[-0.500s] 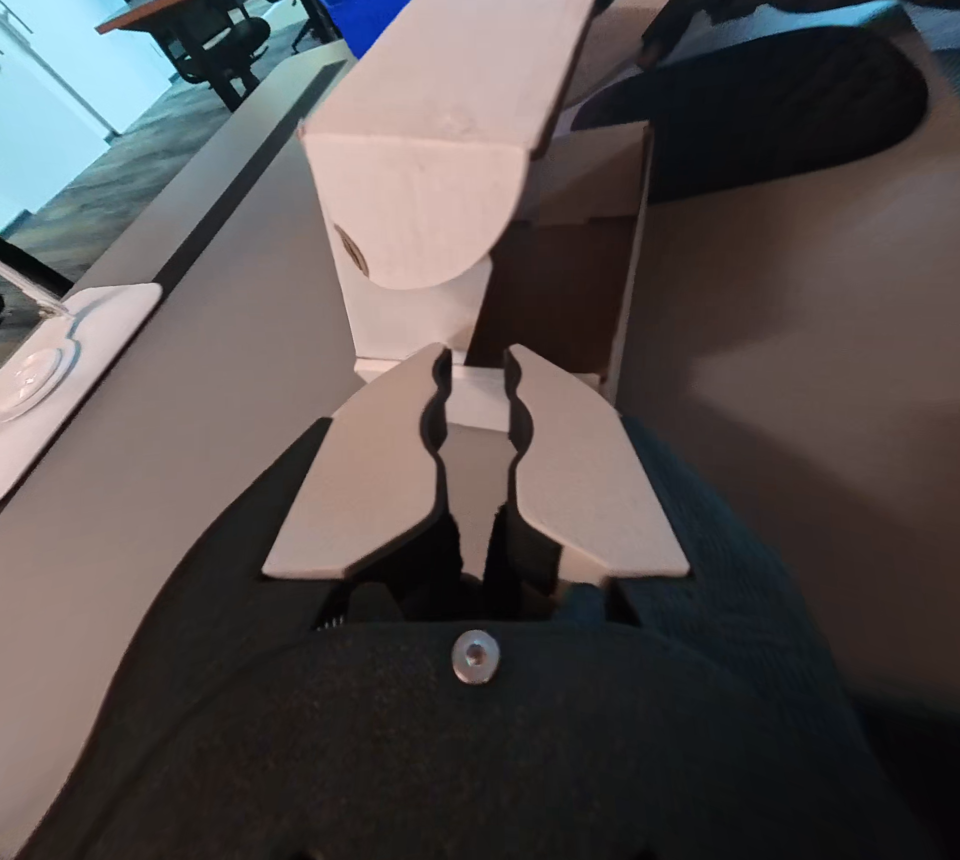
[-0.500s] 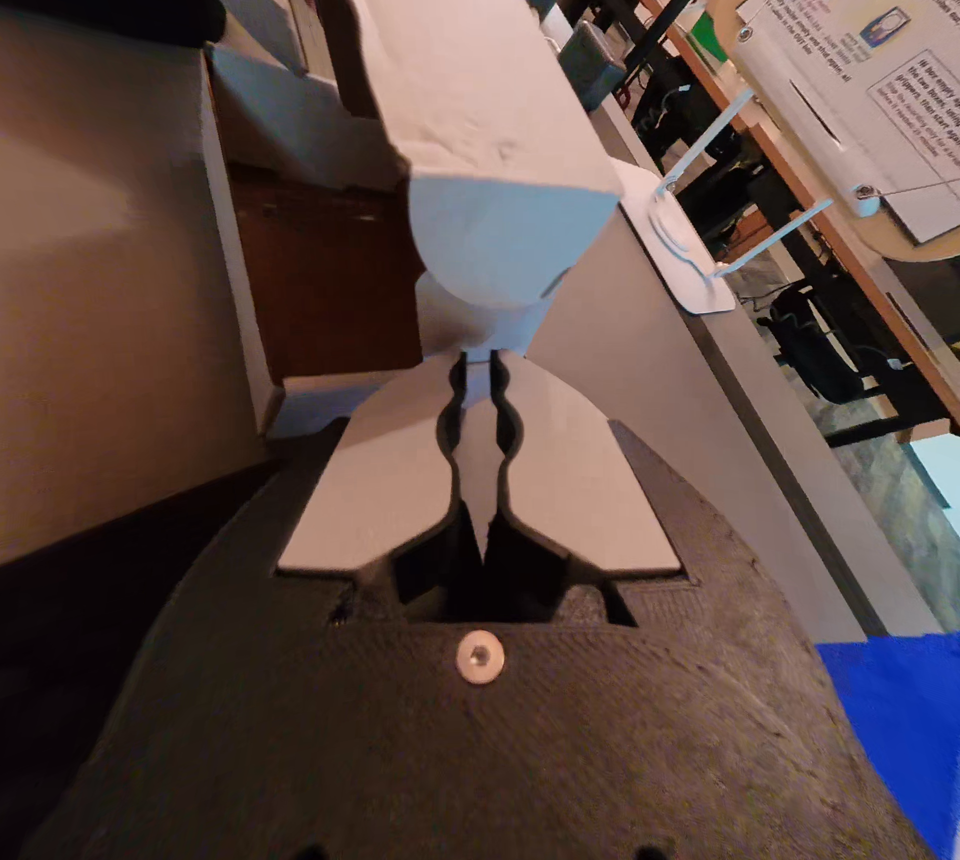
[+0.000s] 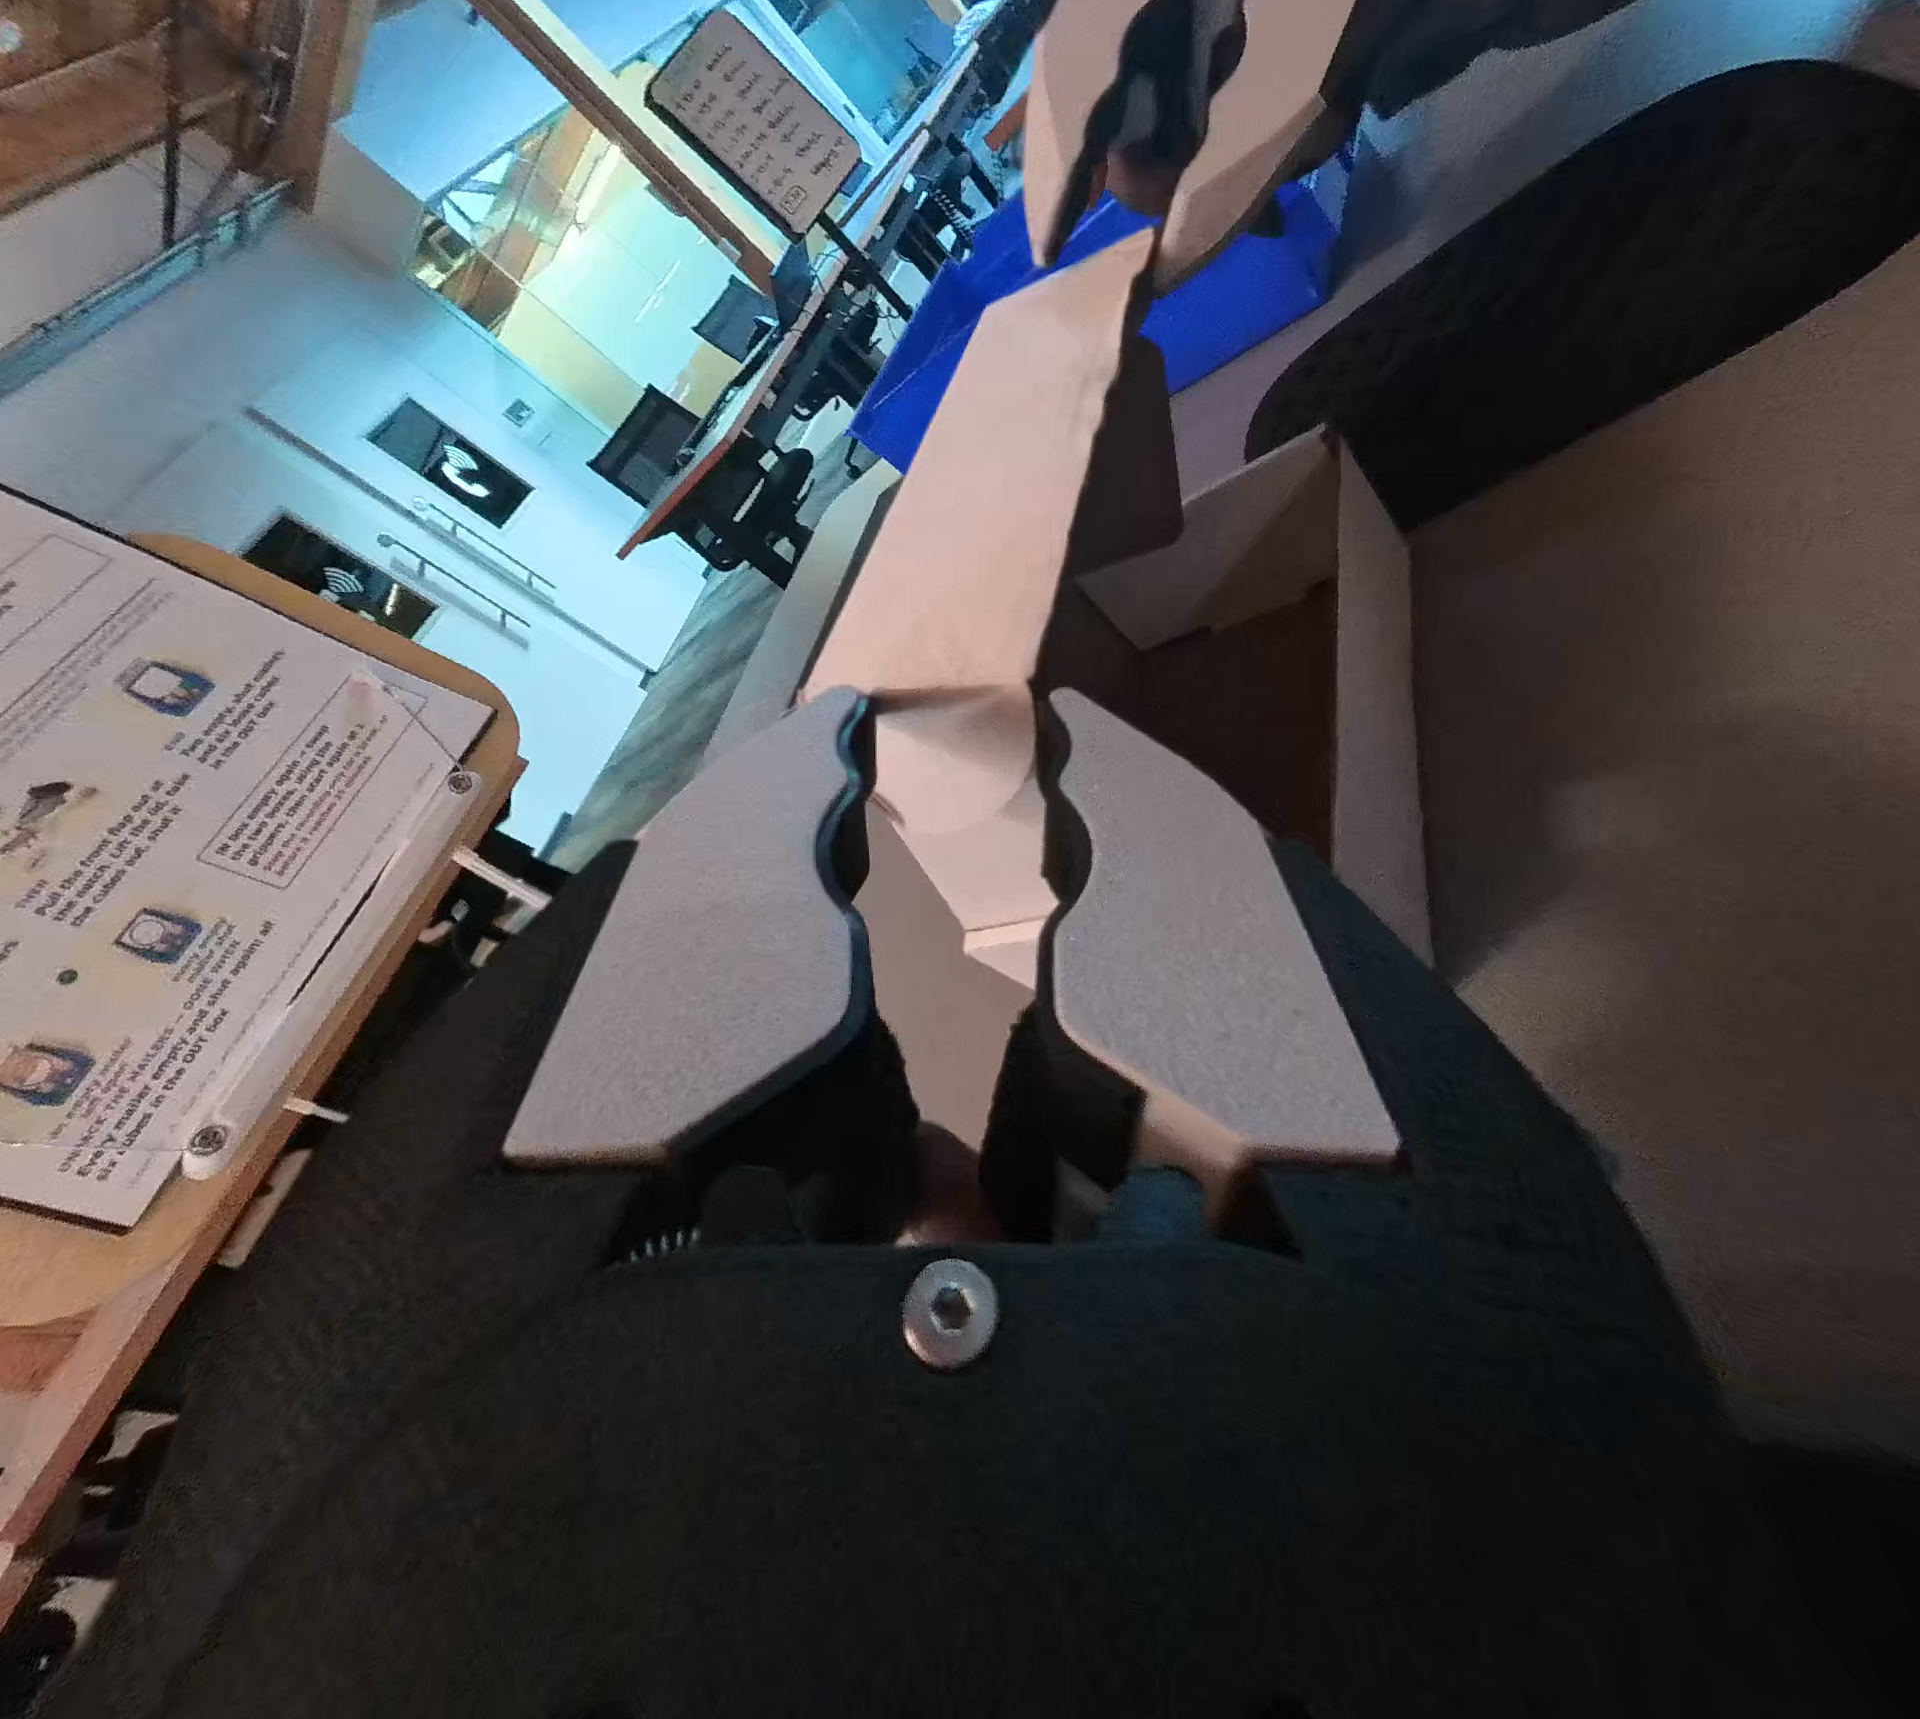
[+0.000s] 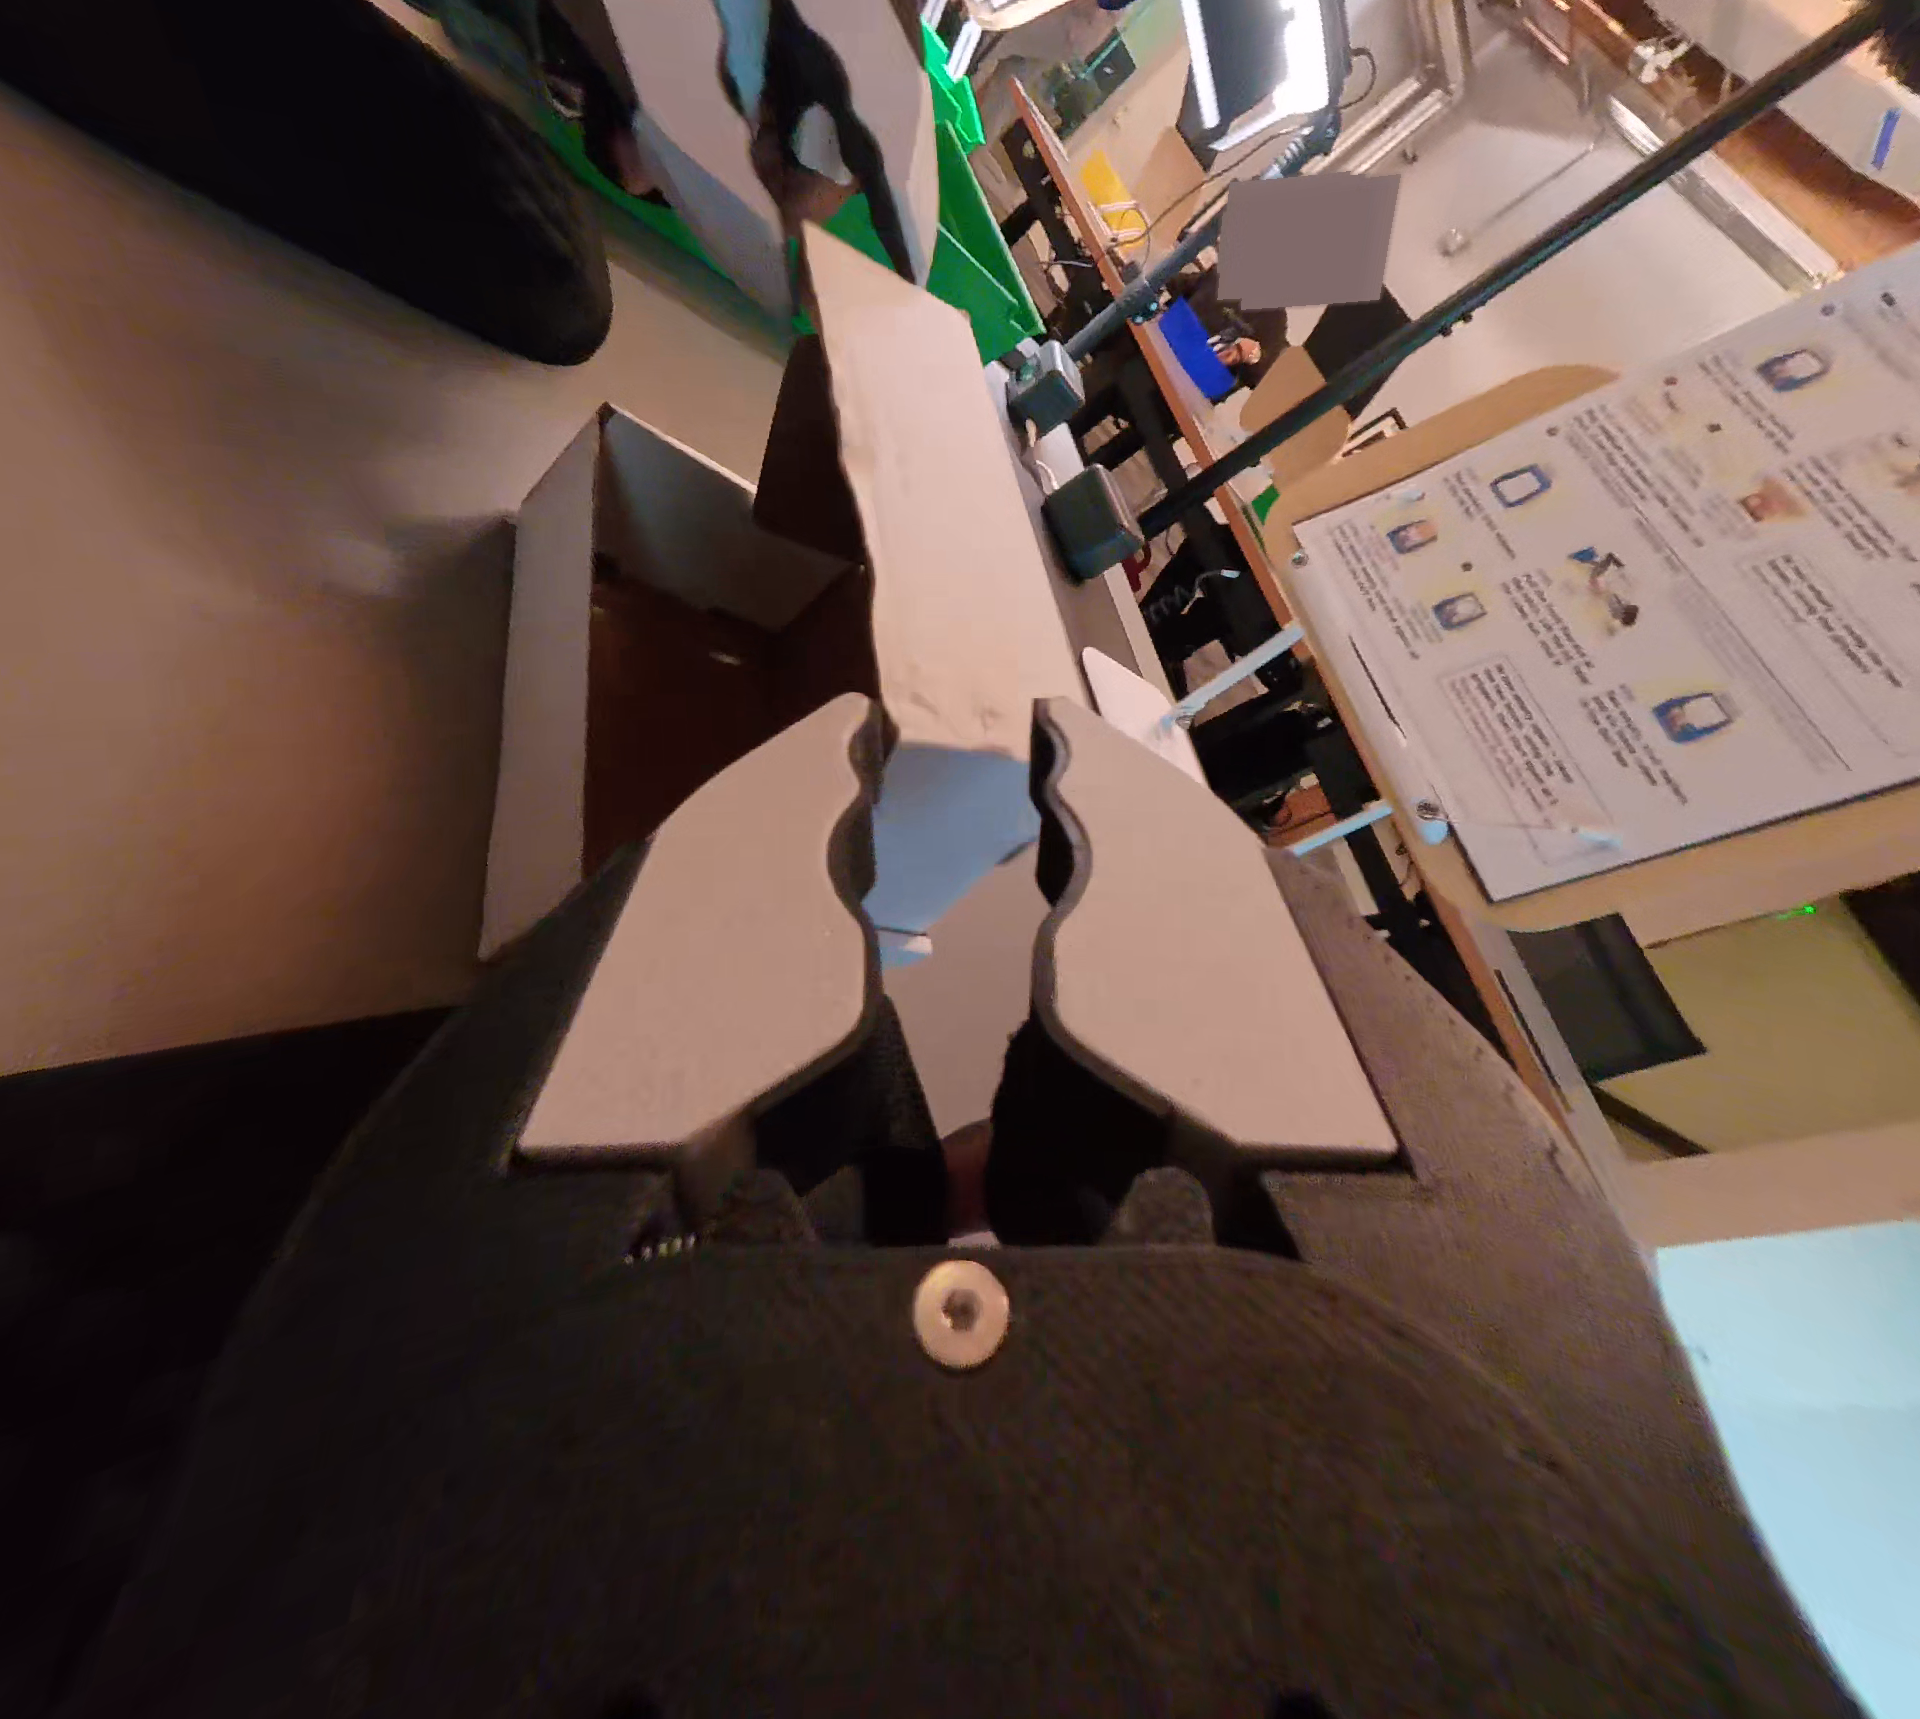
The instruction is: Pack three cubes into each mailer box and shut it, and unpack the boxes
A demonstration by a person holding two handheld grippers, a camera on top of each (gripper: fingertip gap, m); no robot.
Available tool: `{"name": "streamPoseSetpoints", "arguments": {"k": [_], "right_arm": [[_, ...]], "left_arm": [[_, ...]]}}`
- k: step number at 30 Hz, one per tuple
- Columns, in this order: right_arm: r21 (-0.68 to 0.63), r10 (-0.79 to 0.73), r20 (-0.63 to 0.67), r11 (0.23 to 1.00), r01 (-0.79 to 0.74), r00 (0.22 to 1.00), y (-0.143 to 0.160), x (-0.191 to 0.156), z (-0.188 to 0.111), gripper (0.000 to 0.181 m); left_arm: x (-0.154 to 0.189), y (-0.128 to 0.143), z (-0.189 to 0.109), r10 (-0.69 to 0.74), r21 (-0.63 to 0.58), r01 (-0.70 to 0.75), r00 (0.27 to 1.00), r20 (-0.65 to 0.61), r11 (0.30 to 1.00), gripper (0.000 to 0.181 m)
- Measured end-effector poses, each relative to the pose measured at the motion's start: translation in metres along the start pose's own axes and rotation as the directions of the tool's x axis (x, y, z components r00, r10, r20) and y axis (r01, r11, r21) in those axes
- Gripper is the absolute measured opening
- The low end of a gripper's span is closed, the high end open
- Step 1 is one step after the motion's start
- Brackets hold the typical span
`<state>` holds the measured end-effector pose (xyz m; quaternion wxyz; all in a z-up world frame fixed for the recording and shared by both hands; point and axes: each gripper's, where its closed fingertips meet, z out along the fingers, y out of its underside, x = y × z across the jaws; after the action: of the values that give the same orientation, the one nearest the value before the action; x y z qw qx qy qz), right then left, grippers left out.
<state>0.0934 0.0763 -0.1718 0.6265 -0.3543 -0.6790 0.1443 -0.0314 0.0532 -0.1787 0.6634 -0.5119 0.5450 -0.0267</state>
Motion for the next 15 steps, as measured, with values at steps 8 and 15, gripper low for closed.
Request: {"name": "streamPoseSetpoints", "arguments": {"k": [8,15], "right_arm": [[-0.009,0.176,0.167,0.984,-0.177,0.97,-0.008,-0.022,-0.004,0.016],[-0.19,0.477,0.286,0.879,-0.438,0.831,0.016,-0.045,0.005,0.008]], "left_arm": [[0.021,-0.005,-0.015,-0.193,-0.05,0.186,0.963,-0.188,0.981,0.02],[0.044,0.019,-0.012,-0.428,-0.207,0.379,0.847,-0.315,0.902,0.009]]}}
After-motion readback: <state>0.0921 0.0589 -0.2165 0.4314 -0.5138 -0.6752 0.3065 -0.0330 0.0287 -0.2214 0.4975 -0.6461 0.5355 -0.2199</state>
